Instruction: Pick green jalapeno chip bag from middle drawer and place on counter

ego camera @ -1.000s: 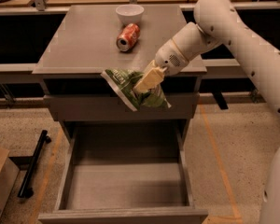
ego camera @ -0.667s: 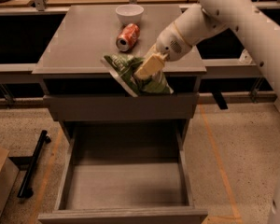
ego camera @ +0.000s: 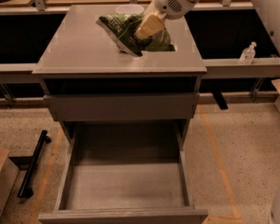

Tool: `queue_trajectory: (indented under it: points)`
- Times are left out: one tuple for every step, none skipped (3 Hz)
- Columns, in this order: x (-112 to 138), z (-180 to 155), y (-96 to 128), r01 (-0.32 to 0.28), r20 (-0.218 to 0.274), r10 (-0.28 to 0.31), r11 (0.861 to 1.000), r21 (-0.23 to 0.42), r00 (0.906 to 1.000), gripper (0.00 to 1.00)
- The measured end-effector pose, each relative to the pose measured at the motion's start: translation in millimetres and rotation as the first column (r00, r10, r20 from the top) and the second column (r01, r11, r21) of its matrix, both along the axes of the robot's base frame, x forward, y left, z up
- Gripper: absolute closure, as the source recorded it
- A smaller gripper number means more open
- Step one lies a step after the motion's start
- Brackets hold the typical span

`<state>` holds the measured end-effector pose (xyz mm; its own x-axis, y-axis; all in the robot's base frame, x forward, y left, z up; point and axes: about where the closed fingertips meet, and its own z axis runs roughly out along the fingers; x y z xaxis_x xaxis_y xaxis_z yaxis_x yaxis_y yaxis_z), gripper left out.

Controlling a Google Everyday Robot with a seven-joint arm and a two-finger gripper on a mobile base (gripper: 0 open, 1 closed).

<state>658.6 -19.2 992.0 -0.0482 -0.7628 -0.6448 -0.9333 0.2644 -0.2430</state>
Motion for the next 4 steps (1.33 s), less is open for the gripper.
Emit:
queue_trajectory:
  points:
    - [37,9,8,0.026,0.101,-0.029,0.999,0.03,0.9945,1.0]
    - [79,-4,12,0.045,0.139,-0.051,0.998,0.046,0.989,1.0]
    - [113,-20,-3,0.072,0.143,-0.08,0.995,0.064,0.9864,0.99]
    - [119,-19,-6,0.078,0.148,-0.088,0.994,0.073,0.985,1.0]
